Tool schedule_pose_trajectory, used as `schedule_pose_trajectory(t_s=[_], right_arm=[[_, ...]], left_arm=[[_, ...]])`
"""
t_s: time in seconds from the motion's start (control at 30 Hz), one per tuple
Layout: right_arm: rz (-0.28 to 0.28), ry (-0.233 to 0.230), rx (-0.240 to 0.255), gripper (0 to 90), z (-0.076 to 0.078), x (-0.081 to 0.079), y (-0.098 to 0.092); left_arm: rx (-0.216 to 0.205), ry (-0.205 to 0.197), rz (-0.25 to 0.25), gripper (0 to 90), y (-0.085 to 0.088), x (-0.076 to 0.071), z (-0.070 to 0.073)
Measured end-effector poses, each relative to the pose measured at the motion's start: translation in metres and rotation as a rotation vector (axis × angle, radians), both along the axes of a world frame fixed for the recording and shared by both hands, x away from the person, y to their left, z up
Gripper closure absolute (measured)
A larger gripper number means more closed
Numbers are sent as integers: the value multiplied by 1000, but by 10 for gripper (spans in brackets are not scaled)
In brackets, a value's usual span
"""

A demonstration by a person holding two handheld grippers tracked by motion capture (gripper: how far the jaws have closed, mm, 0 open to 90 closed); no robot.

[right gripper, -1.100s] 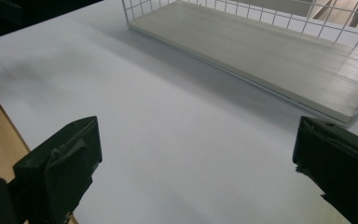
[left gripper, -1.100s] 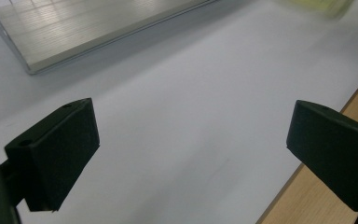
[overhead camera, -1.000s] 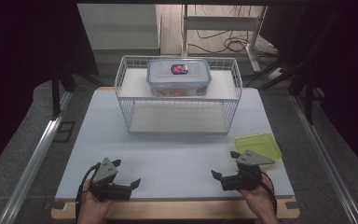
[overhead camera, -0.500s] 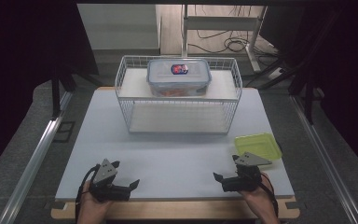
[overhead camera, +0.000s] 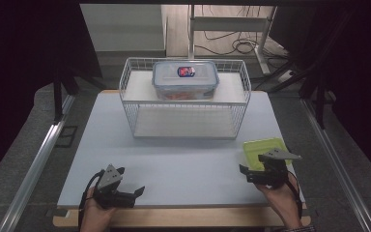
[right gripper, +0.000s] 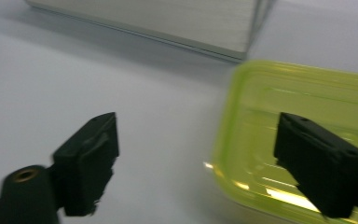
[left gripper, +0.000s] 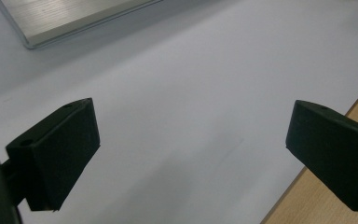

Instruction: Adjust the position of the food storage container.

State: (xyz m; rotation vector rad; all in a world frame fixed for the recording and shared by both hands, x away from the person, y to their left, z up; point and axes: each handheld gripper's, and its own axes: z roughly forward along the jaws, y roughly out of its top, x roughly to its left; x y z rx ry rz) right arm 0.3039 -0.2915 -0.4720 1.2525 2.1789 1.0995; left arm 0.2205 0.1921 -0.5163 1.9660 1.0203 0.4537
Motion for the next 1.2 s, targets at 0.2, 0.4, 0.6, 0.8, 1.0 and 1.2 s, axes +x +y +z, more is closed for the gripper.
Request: schedule_pose_trajectory(t_s=[0.2,0.4,0.6,0.8,1.0,1.2], right_arm=[[-26,-12,6,444,6,7,-19],[-72,-31,-47,700,9,21,-44],[-114,-31,-63,844,8,29,-61],[-195,-25,-71,894,8,39,-84],[-258,-31,-82,894,3,48,-101],[-310,-29,-101,894,0,58,-115]], left_arm=[[-1,4,-2,31,0,0,-1],[-6,8,-5,34,0,1,-1],[-10,14,-6,36,1,2,-2],[-18,20,-8,38,1,3,-2],[-20,21,-9,39,1,3,-3],[-19,25,-9,39,1,4,-4]])
